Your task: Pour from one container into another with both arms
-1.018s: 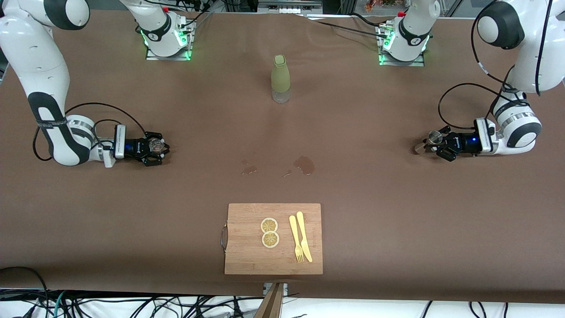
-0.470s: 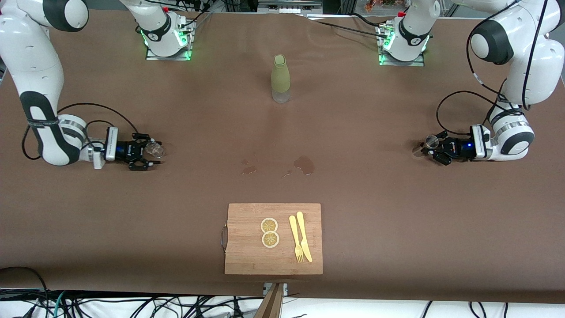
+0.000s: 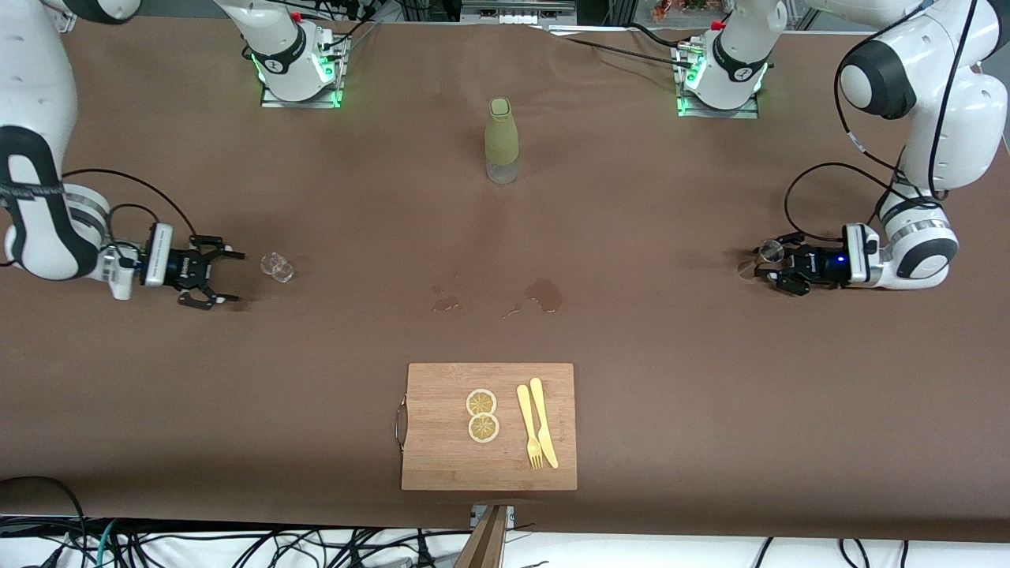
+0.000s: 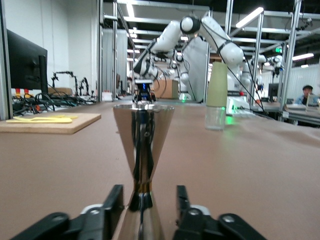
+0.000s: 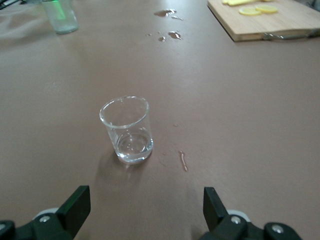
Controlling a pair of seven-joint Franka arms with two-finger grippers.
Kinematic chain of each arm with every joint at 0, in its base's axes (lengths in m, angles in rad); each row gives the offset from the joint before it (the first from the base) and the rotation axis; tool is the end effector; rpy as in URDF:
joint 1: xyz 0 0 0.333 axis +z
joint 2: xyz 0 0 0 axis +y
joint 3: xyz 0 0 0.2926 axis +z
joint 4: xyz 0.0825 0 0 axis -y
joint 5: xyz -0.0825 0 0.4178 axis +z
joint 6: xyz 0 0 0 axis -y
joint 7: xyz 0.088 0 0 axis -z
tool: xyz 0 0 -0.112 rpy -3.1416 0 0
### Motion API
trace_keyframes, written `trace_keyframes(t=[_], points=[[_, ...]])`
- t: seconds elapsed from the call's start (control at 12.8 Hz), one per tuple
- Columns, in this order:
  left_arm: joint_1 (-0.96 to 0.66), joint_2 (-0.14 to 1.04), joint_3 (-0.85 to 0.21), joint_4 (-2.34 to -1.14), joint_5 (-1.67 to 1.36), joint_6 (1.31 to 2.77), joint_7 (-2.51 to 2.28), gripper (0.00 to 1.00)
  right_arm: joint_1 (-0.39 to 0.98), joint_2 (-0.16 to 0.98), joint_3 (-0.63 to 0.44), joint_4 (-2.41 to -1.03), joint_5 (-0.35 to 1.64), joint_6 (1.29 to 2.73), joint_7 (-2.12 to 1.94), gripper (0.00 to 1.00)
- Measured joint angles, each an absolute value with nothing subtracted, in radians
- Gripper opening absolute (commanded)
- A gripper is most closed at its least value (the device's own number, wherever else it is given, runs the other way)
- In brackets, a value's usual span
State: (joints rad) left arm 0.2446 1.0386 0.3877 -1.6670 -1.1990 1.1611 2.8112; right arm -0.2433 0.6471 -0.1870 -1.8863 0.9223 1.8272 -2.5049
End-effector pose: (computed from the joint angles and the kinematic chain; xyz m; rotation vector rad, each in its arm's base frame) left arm 0.4836 0.2076 0.0052 1.2556 -1.2635 1.0996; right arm 0.5454 -0.1803 0.0967 -1.7250 -1.6134 -0.7340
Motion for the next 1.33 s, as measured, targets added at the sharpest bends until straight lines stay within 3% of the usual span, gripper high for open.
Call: trace_keyframes(t=[0.39,0.78,1.33], points=[[0.247,0.992,0.486,-1.56,-1.077,1.131,2.619,1.0,-0.237,0.46,-0.186,-1.915,0.708,1.871,-2.06,1.0],[0.209,0.78,0.482,-1.497,-0.927,1.216,1.898,1.0,-0.201,0.288,-0.184,-1.917,0.496,1.864,-1.6,1.0],[0.059,0.505,0.256,-1.486,-0.562,1.515,0.927,1.0,-0.09,0.043,-0.185,-1.919,0.206,1.775,-0.9,1.0]])
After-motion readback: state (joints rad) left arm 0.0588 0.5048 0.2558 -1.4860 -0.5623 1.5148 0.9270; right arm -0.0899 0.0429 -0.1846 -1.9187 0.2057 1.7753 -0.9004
